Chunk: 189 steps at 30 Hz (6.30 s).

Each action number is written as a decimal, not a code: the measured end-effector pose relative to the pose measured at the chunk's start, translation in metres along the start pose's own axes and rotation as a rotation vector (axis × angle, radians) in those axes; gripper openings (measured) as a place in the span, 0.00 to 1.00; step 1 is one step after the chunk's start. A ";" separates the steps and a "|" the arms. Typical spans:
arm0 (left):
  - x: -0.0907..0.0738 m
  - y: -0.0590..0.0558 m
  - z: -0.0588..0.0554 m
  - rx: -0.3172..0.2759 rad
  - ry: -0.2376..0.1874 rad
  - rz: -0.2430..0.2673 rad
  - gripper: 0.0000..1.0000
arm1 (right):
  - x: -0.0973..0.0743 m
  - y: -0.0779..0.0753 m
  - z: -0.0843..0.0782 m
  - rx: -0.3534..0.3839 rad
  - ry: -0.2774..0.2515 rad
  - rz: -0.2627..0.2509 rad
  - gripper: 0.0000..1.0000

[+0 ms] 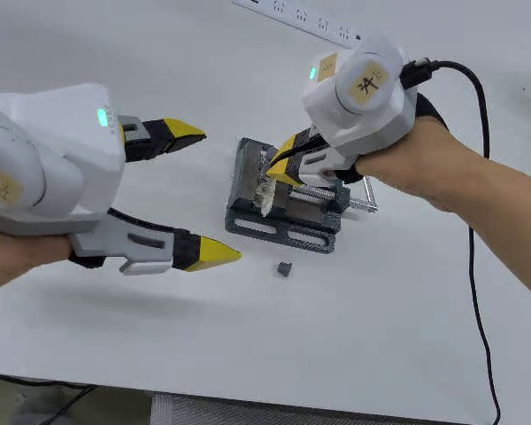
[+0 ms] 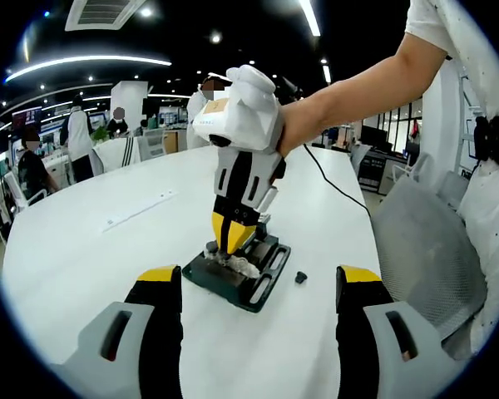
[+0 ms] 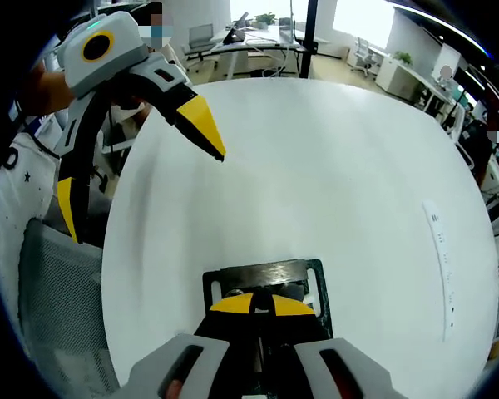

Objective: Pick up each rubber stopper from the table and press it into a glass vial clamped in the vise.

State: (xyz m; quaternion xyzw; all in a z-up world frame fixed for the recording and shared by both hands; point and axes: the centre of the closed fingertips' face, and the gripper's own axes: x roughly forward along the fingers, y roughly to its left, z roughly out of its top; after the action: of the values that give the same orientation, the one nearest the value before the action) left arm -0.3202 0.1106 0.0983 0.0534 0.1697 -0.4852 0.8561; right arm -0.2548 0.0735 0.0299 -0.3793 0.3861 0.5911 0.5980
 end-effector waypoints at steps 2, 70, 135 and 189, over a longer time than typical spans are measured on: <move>0.000 0.000 0.000 0.002 0.004 -0.002 0.75 | -0.002 0.001 -0.001 0.005 -0.005 -0.003 0.02; 0.061 -0.048 -0.041 0.394 0.378 -0.266 0.43 | -0.088 0.066 -0.109 0.225 -0.360 -0.113 0.67; 0.128 -0.064 -0.101 0.464 0.527 -0.402 0.04 | -0.092 0.082 -0.148 0.323 -0.438 -0.160 0.67; 0.050 -0.074 0.070 0.061 -0.032 -0.156 0.04 | -0.135 0.100 0.003 0.002 -0.415 0.143 0.09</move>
State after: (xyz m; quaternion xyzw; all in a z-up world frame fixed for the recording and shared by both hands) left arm -0.3428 0.0128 0.1524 0.0584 0.1447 -0.5563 0.8162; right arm -0.3549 0.0219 0.1543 -0.2206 0.2815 0.6971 0.6214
